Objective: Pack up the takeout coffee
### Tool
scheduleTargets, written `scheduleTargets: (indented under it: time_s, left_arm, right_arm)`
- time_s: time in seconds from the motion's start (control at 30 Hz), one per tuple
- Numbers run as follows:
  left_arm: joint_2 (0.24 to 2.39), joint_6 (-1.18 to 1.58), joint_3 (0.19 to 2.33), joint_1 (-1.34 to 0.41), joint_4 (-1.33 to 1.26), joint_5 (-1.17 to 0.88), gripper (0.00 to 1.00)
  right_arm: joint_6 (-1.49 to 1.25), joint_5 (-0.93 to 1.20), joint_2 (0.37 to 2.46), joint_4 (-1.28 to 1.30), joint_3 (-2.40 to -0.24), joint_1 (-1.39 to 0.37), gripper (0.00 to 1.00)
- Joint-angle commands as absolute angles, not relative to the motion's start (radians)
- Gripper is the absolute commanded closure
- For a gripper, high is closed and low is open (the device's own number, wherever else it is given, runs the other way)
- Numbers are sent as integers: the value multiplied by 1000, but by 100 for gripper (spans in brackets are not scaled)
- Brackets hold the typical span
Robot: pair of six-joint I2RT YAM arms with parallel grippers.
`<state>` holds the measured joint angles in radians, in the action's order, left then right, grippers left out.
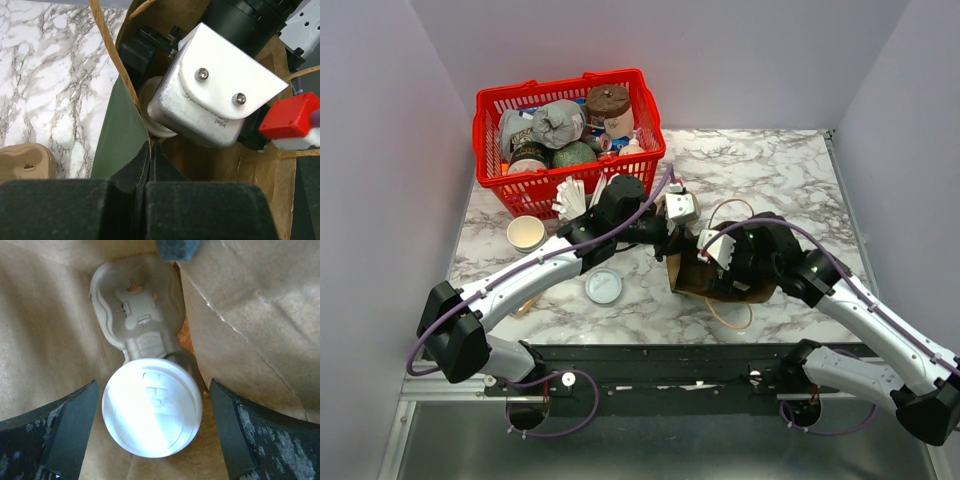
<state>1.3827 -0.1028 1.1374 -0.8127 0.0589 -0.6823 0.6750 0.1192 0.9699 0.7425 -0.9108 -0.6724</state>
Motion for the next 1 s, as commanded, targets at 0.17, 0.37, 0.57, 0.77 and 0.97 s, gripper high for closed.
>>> scheduleTargets:
  time_s: [0.17, 0.37, 0.57, 0.77, 0.97]
  left_arm:
    - [1402, -110, 1187, -816, 83, -755, 100]
    - [1408, -112, 1198, -816, 94, -755, 100]
    - [1419, -118, 1204, -816, 109, -753, 100]
    - [1431, -118, 1216, -816, 110, -758, 100]
    - [1436, -121, 1224, -816, 118, -759, 100]
  right_arm:
    - [690, 236, 922, 776, -942, -669, 0]
    - [672, 305, 896, 790, -953, -669, 0]
    - [663, 321, 874, 770, -995, -669, 1]
    - [732, 307, 877, 802, -991, -669, 24]
    - [805, 258, 891, 842, -973, -669, 81]
